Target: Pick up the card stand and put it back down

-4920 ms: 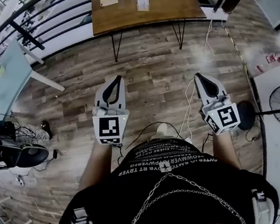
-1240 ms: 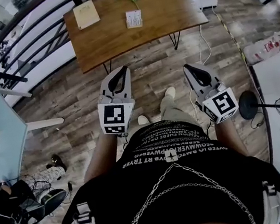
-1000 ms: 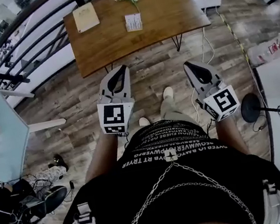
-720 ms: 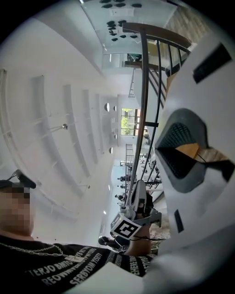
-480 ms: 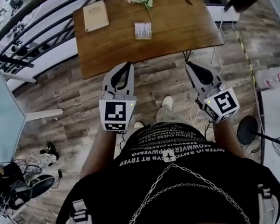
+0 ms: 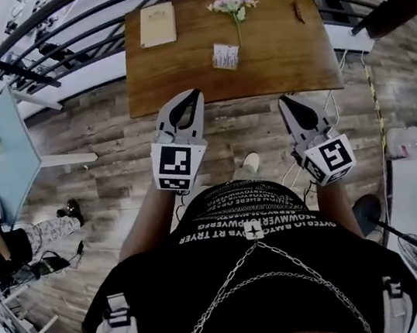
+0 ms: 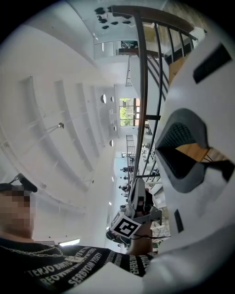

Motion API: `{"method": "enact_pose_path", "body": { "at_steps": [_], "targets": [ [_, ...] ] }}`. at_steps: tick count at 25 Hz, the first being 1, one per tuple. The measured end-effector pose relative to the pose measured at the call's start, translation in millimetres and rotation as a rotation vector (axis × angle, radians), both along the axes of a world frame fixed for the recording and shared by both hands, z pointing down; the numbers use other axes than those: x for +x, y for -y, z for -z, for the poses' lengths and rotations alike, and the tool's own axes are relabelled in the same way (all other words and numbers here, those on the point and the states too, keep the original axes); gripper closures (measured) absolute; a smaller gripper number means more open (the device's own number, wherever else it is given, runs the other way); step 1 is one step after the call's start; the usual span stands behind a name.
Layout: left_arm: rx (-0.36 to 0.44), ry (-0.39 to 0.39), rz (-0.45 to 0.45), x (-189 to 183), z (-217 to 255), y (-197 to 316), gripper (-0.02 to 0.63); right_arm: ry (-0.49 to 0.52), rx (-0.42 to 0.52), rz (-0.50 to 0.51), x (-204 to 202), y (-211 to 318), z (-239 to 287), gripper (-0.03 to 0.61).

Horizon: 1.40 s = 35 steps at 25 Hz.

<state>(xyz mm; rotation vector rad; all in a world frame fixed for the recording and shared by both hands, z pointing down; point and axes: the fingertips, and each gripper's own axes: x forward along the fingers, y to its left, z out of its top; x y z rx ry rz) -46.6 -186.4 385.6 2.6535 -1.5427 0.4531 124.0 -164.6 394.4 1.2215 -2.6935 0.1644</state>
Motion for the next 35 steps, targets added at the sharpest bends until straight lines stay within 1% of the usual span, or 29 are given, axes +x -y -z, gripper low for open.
{"method": "enact_pose_path", "body": {
  "at_steps": [4, 9, 14, 18, 22, 26, 31, 33, 35],
  "targets": [
    [0.010, 0.010, 0.031, 4, 5, 8, 0.584, 0.011, -0.007, 0.051, -3, 11, -2, 0.568],
    [0.019, 0.018, 0.095, 6, 11, 14, 0.584, 0.027, 0.011, 0.118, 1, 26, 1, 0.568],
    [0.051, 0.050, 0.152, 16, 16, 19, 0.584, 0.026, 0.028, 0.146, 22, 45, 1, 0.568],
    [0.040, 0.051, 0.176, 26, 13, 24, 0.584, 0.027, 0.015, 0.137, 45, 63, -3, 0.568],
    [0.026, 0.062, 0.177, 37, 8, 22, 0.584, 0.023, -0.020, 0.135, 58, 65, -17, 0.568],
    [0.016, 0.041, 0.171, 39, 6, 24, 0.584, 0.013, -0.061, 0.140, 51, 69, -38, 0.568],
    [-0.011, 0.028, 0.161, 27, -6, 37, 0.584, -0.012, -0.110, 0.140, 35, 80, -63, 0.568],
    [-0.009, 0.023, 0.153, 21, -6, 49, 0.584, -0.003, -0.122, 0.142, 31, 87, -69, 0.568],
    [-0.005, 0.017, 0.140, 15, -4, 65, 0.584, 0.014, -0.150, 0.121, 29, 98, -76, 0.568]
  ]
}}
